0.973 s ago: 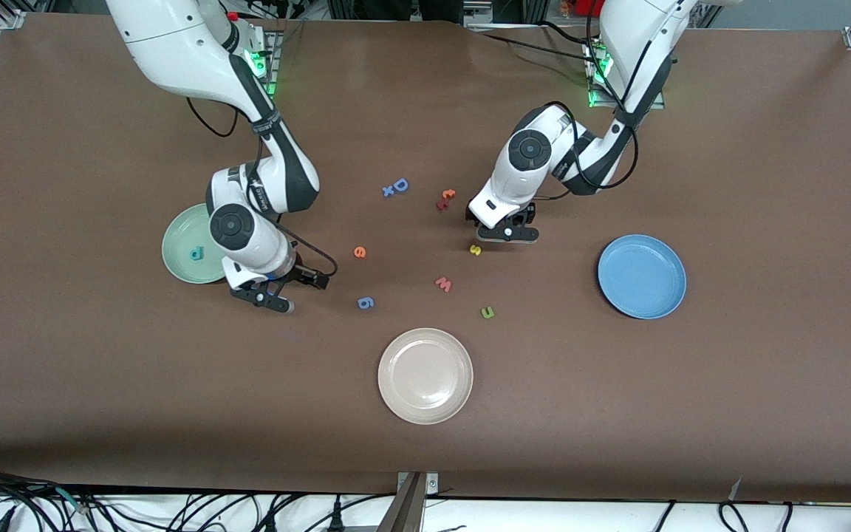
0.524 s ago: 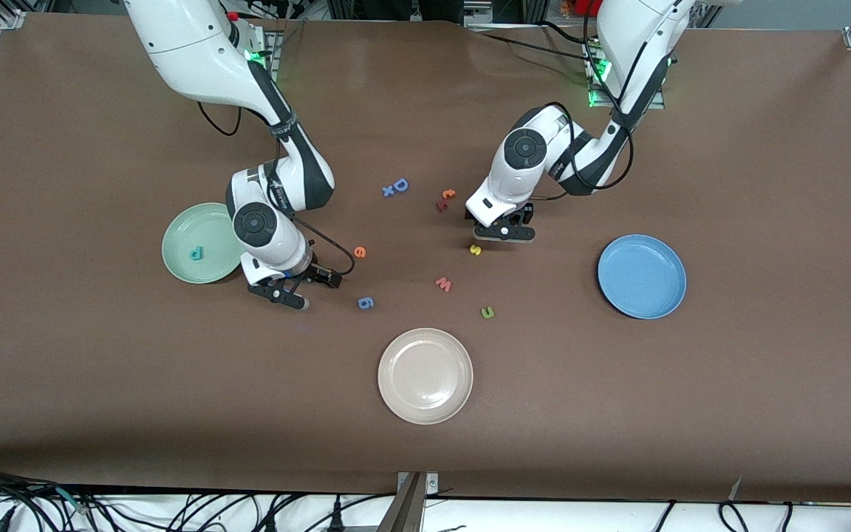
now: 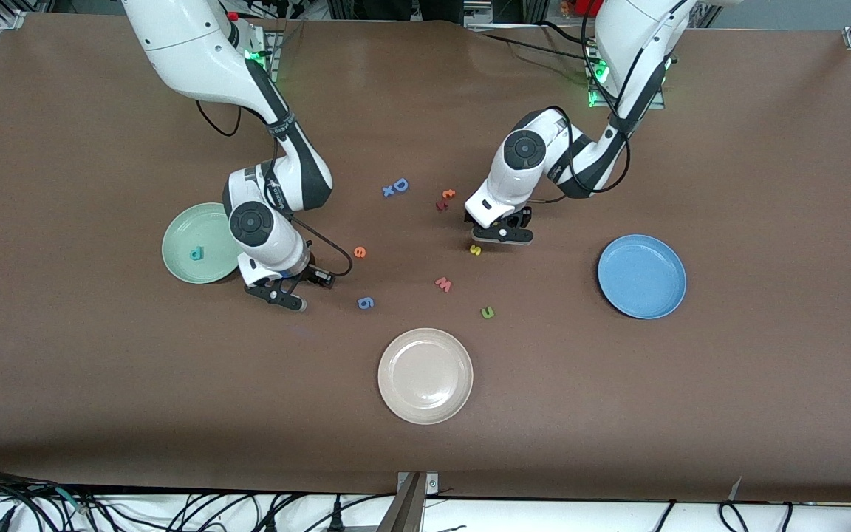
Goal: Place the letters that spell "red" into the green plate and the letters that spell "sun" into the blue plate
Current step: 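Grasp the u with the left gripper while the right gripper grasps the j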
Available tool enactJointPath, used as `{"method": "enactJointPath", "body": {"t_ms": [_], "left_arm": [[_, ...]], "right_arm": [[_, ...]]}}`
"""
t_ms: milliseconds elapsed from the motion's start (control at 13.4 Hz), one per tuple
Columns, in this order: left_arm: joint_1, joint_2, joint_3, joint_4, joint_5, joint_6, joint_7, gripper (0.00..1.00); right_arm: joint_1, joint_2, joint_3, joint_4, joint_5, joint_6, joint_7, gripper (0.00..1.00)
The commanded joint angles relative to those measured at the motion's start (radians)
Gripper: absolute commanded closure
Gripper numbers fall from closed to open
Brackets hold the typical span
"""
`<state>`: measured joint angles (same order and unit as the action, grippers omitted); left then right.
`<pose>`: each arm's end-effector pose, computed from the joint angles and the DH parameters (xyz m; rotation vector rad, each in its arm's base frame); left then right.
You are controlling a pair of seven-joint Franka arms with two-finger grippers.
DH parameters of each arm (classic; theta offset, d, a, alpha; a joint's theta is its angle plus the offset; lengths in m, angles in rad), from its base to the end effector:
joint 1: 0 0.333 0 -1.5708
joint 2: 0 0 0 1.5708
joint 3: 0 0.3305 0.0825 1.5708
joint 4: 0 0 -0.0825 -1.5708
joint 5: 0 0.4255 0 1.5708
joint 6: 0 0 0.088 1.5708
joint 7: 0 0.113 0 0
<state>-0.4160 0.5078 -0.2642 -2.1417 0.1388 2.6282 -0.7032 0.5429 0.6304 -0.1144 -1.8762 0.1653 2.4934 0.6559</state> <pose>0.4577 -0.3810 0.1415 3.0923 -0.1025 -0.0559 0.6064 0.2788 0.1461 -3.0728 0.5244 0.0335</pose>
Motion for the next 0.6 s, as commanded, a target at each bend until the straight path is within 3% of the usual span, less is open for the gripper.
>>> {"method": "enactJointPath", "body": {"t_ms": [0,150,299,524], "left_arm": [[-0.001,0.012,0.0,0.019,0.042,0.004,-0.029,0.24],[-0.001,0.012,0.0,0.017,0.045,0.004,-0.029,0.26],[-0.003,0.012,0.0,0.017,0.045,0.006,-0.029,0.41],[-0.003,0.011,0.0,0.017,0.048,0.006,-0.029,0.62]], "right_arm": [[0.0,0.005,-0.004,-0.012,0.019,-0.005,-0.015,0.95],[0.0,0.0,-0.005,-0.015,0.019,-0.005,-0.01,1.0],[0.0,-0.005,-0.005,-0.015,0.019,-0.008,-0.01,1.0],[-0.001,-0.046,-0.031,0.017,0.017,-0.129,-0.018,1.0]]}}
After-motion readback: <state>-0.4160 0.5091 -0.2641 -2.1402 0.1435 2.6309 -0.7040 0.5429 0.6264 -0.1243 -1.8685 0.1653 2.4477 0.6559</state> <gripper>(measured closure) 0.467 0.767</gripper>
